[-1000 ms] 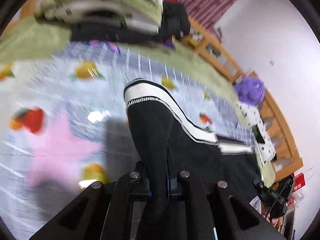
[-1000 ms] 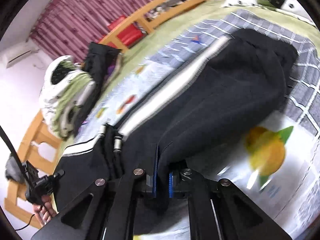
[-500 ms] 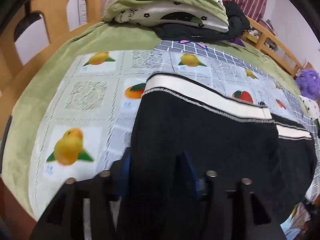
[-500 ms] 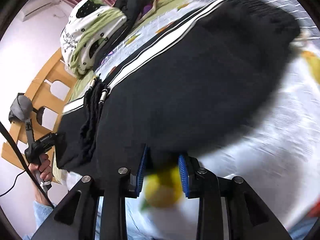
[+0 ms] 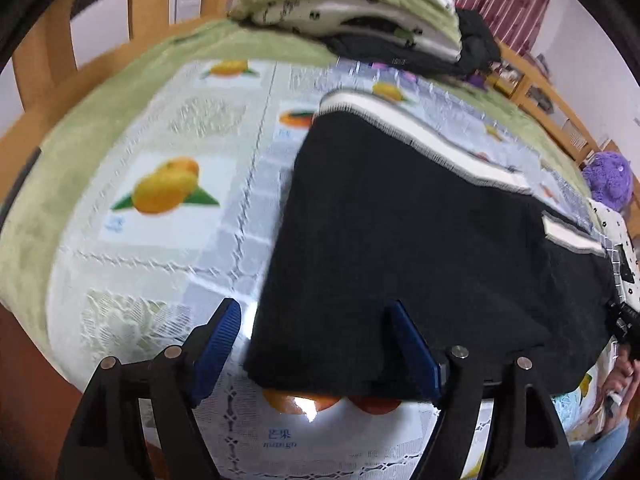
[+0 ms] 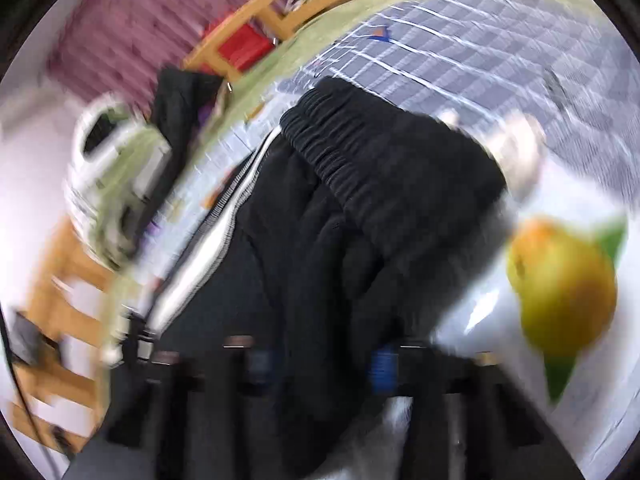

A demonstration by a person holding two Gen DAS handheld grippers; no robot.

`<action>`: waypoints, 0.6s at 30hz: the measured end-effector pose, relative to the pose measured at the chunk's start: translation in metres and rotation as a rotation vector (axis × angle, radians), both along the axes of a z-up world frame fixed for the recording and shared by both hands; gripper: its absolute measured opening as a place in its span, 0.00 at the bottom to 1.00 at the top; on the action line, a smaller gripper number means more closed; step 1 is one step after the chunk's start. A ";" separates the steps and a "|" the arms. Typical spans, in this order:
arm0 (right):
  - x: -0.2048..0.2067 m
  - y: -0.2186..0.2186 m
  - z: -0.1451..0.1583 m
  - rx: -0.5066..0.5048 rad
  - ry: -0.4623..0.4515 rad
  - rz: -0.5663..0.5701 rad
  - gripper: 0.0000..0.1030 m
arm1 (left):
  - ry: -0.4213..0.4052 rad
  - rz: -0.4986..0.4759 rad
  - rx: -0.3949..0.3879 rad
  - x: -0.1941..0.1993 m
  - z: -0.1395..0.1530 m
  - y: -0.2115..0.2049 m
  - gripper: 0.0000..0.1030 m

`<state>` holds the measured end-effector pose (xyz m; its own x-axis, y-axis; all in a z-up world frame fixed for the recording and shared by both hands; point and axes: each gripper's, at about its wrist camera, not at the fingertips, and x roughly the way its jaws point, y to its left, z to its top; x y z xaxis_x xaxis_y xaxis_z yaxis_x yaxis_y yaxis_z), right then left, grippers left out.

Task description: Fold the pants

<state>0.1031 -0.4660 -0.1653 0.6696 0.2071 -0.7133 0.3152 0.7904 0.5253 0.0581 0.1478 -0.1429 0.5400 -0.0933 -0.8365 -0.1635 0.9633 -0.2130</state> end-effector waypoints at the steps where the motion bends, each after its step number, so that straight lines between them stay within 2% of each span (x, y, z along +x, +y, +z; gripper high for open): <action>1: 0.006 0.001 0.015 -0.067 -0.037 0.054 0.14 | -0.007 -0.002 -0.006 0.001 0.001 -0.001 0.74; 2: 0.004 -0.009 0.027 -0.044 -0.100 0.059 0.14 | -0.023 -0.005 -0.007 0.000 0.004 -0.004 0.74; 3: -0.003 -0.022 0.028 0.011 -0.119 0.045 0.14 | -0.035 -0.008 -0.003 -0.001 0.006 -0.007 0.74; 4: -0.002 -0.030 0.029 0.038 -0.100 0.032 0.15 | -0.046 -0.012 0.002 -0.002 0.008 -0.009 0.74; 6: 0.004 -0.032 0.019 -0.034 0.021 0.032 0.33 | -0.054 -0.024 0.013 -0.002 0.011 -0.016 0.74; 8: 0.001 -0.029 0.005 -0.102 0.133 0.066 0.34 | -0.055 -0.044 0.027 -0.004 0.011 -0.021 0.74; 9: -0.011 -0.025 0.002 -0.138 0.143 0.085 0.35 | -0.060 -0.048 0.040 -0.005 0.011 -0.022 0.74; 11: -0.035 -0.014 0.012 -0.202 0.133 0.071 0.39 | -0.074 -0.041 0.073 -0.006 0.012 -0.023 0.74; 13: -0.056 0.008 0.032 -0.268 0.093 0.094 0.39 | -0.086 -0.038 0.070 -0.007 0.013 -0.023 0.74; 16: -0.069 0.066 0.060 -0.353 0.012 0.206 0.38 | -0.084 -0.037 0.012 -0.008 0.010 -0.023 0.74; 18: -0.064 0.105 0.069 -0.347 -0.043 0.301 0.38 | -0.073 -0.039 0.012 -0.011 0.009 -0.026 0.74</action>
